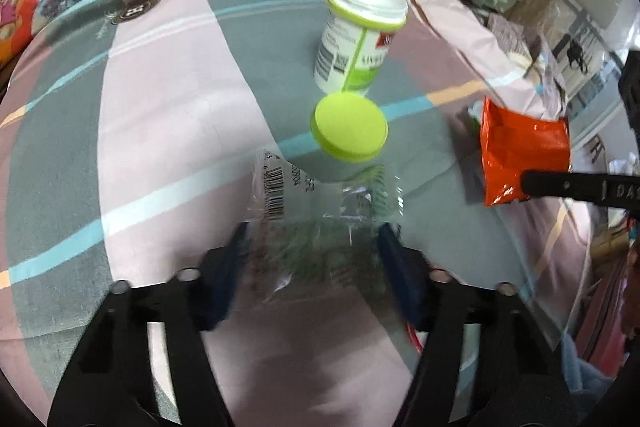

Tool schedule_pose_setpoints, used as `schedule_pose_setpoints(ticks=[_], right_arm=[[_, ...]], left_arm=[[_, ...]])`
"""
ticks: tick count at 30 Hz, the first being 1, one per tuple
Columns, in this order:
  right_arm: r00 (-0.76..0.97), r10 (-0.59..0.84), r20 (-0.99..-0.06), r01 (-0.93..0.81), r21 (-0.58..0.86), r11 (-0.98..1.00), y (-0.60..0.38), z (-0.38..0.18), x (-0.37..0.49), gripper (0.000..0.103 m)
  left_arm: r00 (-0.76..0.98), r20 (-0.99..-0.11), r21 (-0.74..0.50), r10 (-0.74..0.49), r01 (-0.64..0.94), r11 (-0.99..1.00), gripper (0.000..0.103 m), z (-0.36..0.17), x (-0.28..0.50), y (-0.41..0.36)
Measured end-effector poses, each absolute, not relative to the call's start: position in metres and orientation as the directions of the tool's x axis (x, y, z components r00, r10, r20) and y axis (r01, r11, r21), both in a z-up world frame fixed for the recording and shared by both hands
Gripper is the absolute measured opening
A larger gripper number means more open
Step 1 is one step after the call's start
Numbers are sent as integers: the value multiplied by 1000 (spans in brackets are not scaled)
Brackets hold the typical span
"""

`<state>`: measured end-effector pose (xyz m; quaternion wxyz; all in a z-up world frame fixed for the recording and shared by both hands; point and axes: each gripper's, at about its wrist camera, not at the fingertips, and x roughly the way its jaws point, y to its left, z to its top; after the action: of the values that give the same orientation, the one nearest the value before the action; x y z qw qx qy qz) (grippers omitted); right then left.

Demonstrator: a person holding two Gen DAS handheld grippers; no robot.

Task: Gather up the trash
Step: 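Grasp the clear barcode wrapper with the left tool while the right tool grasps the orange packet, then carry the wrapper over the teal bucket and open the left tool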

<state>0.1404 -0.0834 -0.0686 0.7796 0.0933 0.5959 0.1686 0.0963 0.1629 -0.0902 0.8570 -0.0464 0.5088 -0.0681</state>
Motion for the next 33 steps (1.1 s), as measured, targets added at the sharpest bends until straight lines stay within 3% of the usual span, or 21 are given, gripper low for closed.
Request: schedule_pose_setpoints(ticks=[1,13,20,24,26,28,32,33], right_arm=[[238,378,-895,-151,350,925,-86,-67,140,20],[274,417,-867,-162,386,908,-95,-51,138,20],[291,429,-855,-145,404,903,-111,-47,134,19],[292,434,-852,-134,413,901,-121,-49,133,20],[296,436,-850,-127,418,900,-126,-50,132,19],[301,438,-847,-123,421,899,-131,-50,131,19],[319,442,-839,-115,428,896,-143,-47,131,19],[325,444,-835,-112,432,895,-147,-46,131,20]], left_arm=[[481,-861,-157,-165,57,986,44,-87,97,166],[526,-818,-210,-232,103,972,20,-54,91,146],[486,-841,-172,-236,173,970,23,-61,91,111],[447,-861,-194,-245,156,968,33,-75,102,109],[430,-868,-200,-247,151,968,43,-82,105,106],[419,-872,-207,-254,155,966,43,-87,110,99],[442,-863,-193,-243,155,969,24,-81,109,90],[454,-859,-185,-237,157,970,23,-77,108,88]])
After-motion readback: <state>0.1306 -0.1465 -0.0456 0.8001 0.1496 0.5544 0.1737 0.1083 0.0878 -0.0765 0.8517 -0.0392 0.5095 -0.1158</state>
